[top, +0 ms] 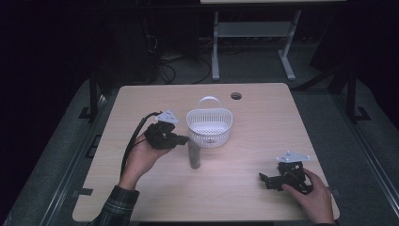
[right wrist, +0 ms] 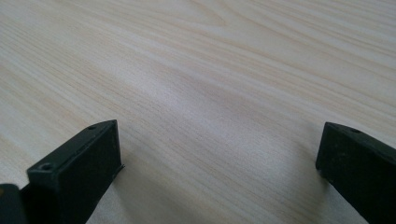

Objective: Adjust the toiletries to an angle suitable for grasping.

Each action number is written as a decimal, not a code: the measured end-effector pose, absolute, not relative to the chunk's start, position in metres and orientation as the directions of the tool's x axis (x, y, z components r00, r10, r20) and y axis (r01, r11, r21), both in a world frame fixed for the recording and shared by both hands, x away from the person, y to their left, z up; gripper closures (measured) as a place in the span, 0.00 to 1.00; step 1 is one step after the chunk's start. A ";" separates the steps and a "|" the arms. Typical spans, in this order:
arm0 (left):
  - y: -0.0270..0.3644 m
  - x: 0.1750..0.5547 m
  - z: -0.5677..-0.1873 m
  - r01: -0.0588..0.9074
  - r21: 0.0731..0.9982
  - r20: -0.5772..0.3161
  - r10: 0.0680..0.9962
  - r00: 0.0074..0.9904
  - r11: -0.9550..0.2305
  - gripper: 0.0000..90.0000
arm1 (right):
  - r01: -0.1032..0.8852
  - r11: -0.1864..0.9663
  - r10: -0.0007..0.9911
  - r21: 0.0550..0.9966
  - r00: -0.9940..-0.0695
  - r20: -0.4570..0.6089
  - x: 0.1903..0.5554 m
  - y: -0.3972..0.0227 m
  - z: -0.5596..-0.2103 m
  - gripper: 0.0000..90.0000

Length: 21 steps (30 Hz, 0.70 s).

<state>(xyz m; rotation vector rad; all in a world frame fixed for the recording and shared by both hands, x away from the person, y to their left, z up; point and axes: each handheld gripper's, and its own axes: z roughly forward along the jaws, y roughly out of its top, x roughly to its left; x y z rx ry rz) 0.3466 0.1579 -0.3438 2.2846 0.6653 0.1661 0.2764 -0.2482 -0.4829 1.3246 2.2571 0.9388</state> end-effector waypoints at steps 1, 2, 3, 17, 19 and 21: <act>0.157 0.347 -0.344 0.417 0.690 -0.078 0.511 0.856 -0.592 1.00 | 0.629 0.340 0.868 0.699 -0.496 0.025 0.276 -0.248 -0.483 0.00; 0.157 0.348 -0.344 0.417 0.691 -0.079 0.511 0.856 -0.591 1.00 | 0.629 0.340 0.868 0.699 -0.496 0.025 0.276 -0.248 -0.483 0.00; 0.156 0.349 -0.344 0.415 0.690 -0.077 0.511 0.856 -0.593 1.00 | 0.629 0.339 0.868 0.700 -0.496 0.025 0.276 -0.248 -0.483 0.00; 0.157 0.353 -0.344 0.407 0.697 -0.069 0.509 0.858 -0.591 1.00 | 0.629 0.340 0.867 0.699 -0.497 0.025 0.276 -0.248 -0.483 0.00; 0.159 0.352 -0.343 0.408 0.699 -0.073 0.509 0.858 -0.587 1.00 | 0.629 0.340 0.867 0.699 -0.497 0.025 0.276 -0.248 -0.483 0.00; 0.161 0.351 -0.344 0.410 0.703 -0.078 0.510 0.857 -0.582 0.96 | 0.629 0.340 0.868 0.699 -0.497 0.025 0.276 -0.248 -0.483 0.00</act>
